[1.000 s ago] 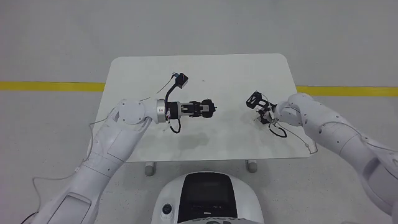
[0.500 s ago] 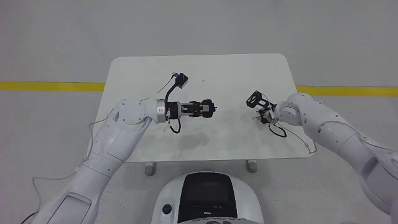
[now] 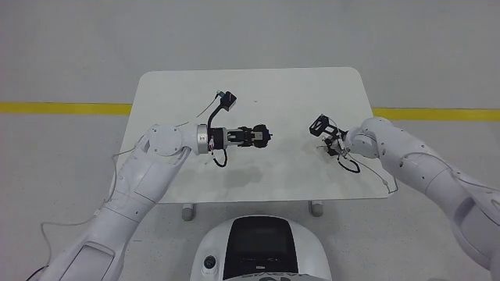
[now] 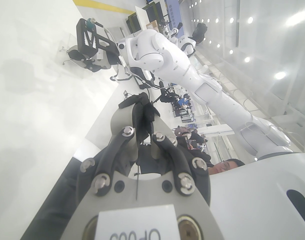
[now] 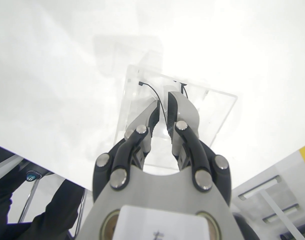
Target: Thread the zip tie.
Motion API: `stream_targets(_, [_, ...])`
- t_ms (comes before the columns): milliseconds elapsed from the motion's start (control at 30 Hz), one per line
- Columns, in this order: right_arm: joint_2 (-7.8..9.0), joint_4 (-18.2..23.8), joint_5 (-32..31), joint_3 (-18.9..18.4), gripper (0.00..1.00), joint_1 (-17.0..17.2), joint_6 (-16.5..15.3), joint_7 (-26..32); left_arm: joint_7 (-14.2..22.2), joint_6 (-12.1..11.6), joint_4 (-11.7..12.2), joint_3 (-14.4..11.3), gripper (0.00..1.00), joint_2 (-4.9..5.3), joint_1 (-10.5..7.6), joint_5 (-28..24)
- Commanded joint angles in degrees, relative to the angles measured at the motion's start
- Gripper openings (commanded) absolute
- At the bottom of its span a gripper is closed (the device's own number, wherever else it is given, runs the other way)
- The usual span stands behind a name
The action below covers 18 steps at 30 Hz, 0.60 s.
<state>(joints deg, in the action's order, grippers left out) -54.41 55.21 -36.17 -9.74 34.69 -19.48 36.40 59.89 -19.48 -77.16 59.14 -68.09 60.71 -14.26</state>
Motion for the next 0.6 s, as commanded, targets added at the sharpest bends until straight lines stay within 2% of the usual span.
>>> stream_targets(0, [-0.03, -0.04, 0.06, 0.00, 0.11, -0.01, 0.00, 0.23, 0.00, 0.00, 0.00, 0.00, 0.00, 0.00, 0.00, 0.00])
stream_targets(100, [-0.05, -0.12, 0.14, 0.00, 0.07, -0.07, 0.00, 0.49, 0.00, 0.00, 0.00, 0.00, 0.00, 0.00, 0.00, 0.00])
stream_targets(133, [-0.03, -0.13, 0.17, 0.00, 0.00, -0.16, 0.00, 0.52, 0.00, 0.00, 0.00, 0.00, 0.00, 0.00, 0.00, 0.00])
stream_targets(333, [0.43, 0.13, -0.58, 0.00, 0.00, -0.58, 0.00, -0.02, 0.00, 0.00, 0.00, 0.00, 0.00, 0.00, 0.00, 0.00])
stream_targets(567, [2.32, 2.21, -2.02, 0.00, 0.00, -1.12, 0.00, -2.43, 0.00, 0.00, 0.00, 0.00, 0.00, 0.00, 0.00, 0.00])
